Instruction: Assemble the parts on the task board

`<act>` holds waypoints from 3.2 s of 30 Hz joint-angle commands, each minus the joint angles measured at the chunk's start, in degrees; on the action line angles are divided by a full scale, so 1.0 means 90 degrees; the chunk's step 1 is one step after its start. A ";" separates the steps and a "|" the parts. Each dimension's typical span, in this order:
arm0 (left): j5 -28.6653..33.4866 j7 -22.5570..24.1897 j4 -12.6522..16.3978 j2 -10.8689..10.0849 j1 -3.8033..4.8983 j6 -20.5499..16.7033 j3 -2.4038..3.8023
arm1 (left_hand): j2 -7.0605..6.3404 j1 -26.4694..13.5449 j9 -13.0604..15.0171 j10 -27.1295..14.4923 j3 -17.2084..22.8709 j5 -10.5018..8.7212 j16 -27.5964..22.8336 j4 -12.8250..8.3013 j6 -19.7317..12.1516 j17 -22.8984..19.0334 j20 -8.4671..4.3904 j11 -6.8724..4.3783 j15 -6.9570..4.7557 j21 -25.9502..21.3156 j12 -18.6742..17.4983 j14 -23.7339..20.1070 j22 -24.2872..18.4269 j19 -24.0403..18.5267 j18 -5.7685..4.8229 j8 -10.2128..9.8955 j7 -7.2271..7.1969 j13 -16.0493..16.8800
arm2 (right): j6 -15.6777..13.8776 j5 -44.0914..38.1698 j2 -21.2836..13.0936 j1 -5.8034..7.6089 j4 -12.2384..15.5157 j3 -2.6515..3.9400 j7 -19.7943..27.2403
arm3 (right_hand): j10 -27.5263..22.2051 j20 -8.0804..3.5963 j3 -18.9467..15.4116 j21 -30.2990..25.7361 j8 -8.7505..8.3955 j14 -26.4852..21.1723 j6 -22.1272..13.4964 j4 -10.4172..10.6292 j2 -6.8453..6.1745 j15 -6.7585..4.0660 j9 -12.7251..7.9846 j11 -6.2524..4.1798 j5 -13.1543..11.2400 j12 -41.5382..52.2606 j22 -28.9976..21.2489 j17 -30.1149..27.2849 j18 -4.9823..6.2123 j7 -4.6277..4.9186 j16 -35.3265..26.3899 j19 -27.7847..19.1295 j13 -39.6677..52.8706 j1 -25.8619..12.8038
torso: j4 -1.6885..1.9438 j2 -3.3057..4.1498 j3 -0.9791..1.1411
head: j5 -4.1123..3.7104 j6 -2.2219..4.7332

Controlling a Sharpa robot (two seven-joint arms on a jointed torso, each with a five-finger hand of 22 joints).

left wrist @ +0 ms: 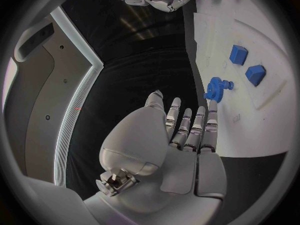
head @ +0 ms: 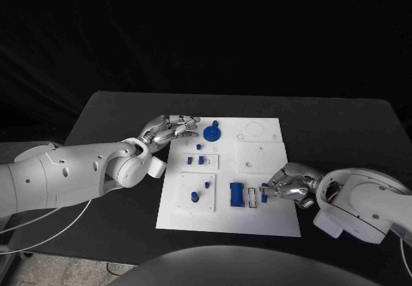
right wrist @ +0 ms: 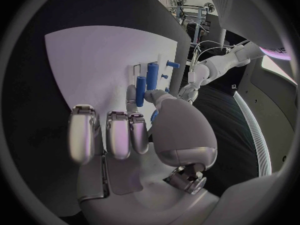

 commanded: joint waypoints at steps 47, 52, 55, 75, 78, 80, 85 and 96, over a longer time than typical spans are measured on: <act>0.0015 0.0027 0.0035 -0.0003 0.0000 0.0105 0.0005 | 0.0042 0.0052 -0.0007 0.0013 -0.0025 0.0027 0.0054 0.0005 -0.0002 0.0006 -0.0004 0.0019 0.0007 0.0043 0.0043 0.0037 -0.0011 0.0015 -0.0037 0.0020 0.0022 0.0001 | 0.0607 -0.0608 0.0649 -0.0312 -0.0372 -0.0002 -0.0167 | 0.0679 0.0115 0.0018 -0.0201 -0.0123 0.0450 -0.0095 -0.0006 -0.0136 0.0123 -0.0207 0.0135 -0.2683 0.0024 0.1251 0.0638 0.0126 0.0085 -0.0118 0.0197 0.1677 -0.1253 | -0.0015 -0.0004 0.0009 | 0.0051 0.0000; 0.0015 0.0015 0.0027 0.0005 -0.0001 0.0120 0.0005 | 0.0044 0.0055 -0.0006 0.0013 -0.0024 0.0031 0.0055 0.0006 0.0005 0.0005 -0.0004 0.0018 0.0008 0.0044 0.0042 0.0036 -0.0012 0.0015 -0.0039 0.0025 0.0029 0.0001 | 0.0579 -0.0606 0.0640 -0.0316 -0.0366 -0.0002 -0.0176 | 0.0679 0.0116 -0.0206 -0.0217 -0.0108 0.0449 -0.0074 0.0226 -0.0073 0.0117 -0.0225 0.0132 -0.3409 0.0024 0.1248 0.0623 0.0129 0.0077 -0.0127 0.0197 0.1677 -0.1481 | -0.0013 -0.0001 0.0007 | 0.0041 0.0000; 0.0015 0.0003 0.0021 0.0012 -0.0001 0.0134 0.0005 | 0.0044 0.0055 -0.0006 0.0013 -0.0024 0.0031 0.0055 0.0006 0.0005 0.0005 -0.0004 0.0018 0.0008 0.0044 0.0042 0.0036 -0.0012 0.0015 -0.0039 0.0025 0.0029 0.0001 | 0.0529 -0.0600 0.0634 -0.0317 -0.0380 -0.0002 -0.0184 | 0.0679 0.0112 -0.0380 -0.0227 -0.0083 0.0449 -0.0061 0.0492 0.0060 0.0114 -0.0231 0.0126 -0.3787 0.0024 0.1248 0.0616 0.0130 0.0073 -0.0130 0.0199 0.1677 -0.1698 | -0.0010 -0.0001 0.0007 | 0.0032 0.0000; 0.0015 -0.0055 0.0007 0.0014 -0.0001 0.0182 0.0004 | 0.0061 0.0096 0.0002 0.0031 -0.0013 0.0055 0.0072 -0.0002 0.0047 0.0004 -0.0005 0.0043 0.0005 0.0048 0.0068 0.0035 -0.0019 0.0013 -0.0046 0.0053 0.0060 0.0003 | 0.0002 -0.0543 0.0520 -0.0318 -0.0340 -0.0001 0.0002 | 0.0679 -0.0025 -0.1245 -0.0138 0.1181 0.0471 0.0079 0.0566 0.0696 -0.0074 0.1046 -0.0073 -0.3892 0.0024 0.1278 0.0689 0.0108 -0.0178 -0.0053 0.0247 0.1677 -0.2372 | -0.0010 -0.0002 0.0006 | 0.0064 0.0000; 0.0015 -0.0054 -0.0001 0.0017 -0.0001 0.0189 0.0004 | 0.0065 0.0112 0.0003 0.0043 -0.0009 0.0064 0.0081 -0.0005 0.0055 0.0004 -0.0006 0.0057 0.0001 0.0050 0.0084 0.0038 -0.0022 0.0013 -0.0046 0.0060 0.0071 0.0004 | -0.0073 -0.0516 0.0484 -0.0318 -0.0313 0.0000 0.0038 | 0.0679 -0.0046 -0.1299 -0.0101 0.1293 0.0479 0.0017 0.0566 0.0731 -0.0064 0.1209 -0.0096 -0.3887 0.0024 0.1289 0.0724 0.0103 -0.0186 -0.0025 0.0259 0.1677 -0.2353 | -0.0013 -0.0003 0.0011 | 0.0059 0.0000; 0.0015 -0.0051 -0.0007 0.0018 -0.0001 0.0186 0.0004 | 0.0065 0.0112 0.0003 0.0043 -0.0009 0.0064 0.0081 -0.0005 0.0055 0.0004 -0.0006 0.0057 0.0001 0.0050 0.0084 0.0038 -0.0022 0.0013 -0.0046 0.0060 0.0071 0.0004 | -0.0124 -0.0504 0.0448 -0.0317 -0.0293 0.0002 0.0057 | 0.0679 -0.0049 -0.1317 -0.0092 0.1327 0.0481 -0.0003 0.0565 0.0744 -0.0066 0.1260 -0.0098 -0.3882 0.0024 0.1291 0.0735 0.0102 -0.0191 -0.0015 0.0262 0.1677 -0.2343 | -0.0012 -0.0005 0.0010 | 0.0059 0.0000; 0.0015 -0.0017 -0.0016 0.0020 -0.0002 0.0171 0.0004 | 0.0065 0.0124 0.0004 0.0051 -0.0006 0.0073 0.0089 -0.0008 0.0059 0.0004 -0.0007 0.0064 -0.0002 0.0051 0.0093 0.0042 -0.0023 0.0014 -0.0046 0.0063 0.0076 0.0005 | -0.0275 -0.0473 0.0312 -0.0292 -0.0226 0.0021 0.0159 | 0.0679 -0.0057 -0.1363 -0.0051 0.1399 0.0492 -0.0040 0.0568 0.0784 -0.0072 0.1367 -0.0104 -0.3884 0.0024 0.1303 0.0783 0.0093 -0.0200 0.0023 0.0276 0.1677 -0.2346 | -0.0004 -0.0012 0.0009 | 0.0061 0.0000; 0.0015 0.0084 -0.0007 -0.0013 -0.0075 0.0062 0.0004 | 0.0062 0.0132 0.0003 0.0054 -0.0006 0.0081 0.0088 -0.0009 0.0057 0.0004 -0.0008 0.0066 -0.0004 0.0053 0.0096 0.0039 -0.0023 0.0015 -0.0045 0.0063 0.0076 0.0006 | -0.0601 0.0302 0.0120 -0.0076 -0.0294 0.0041 0.1048 | 0.0679 -0.0078 -0.1543 0.0188 0.1431 0.0529 -0.0142 0.0568 0.0935 -0.0088 0.1489 -0.0122 -0.3515 0.0024 0.1369 0.0959 0.0044 -0.0212 0.0164 0.0350 0.1677 -0.2313 | -0.0020 -0.0135 -0.0013 | 0.0087 0.0000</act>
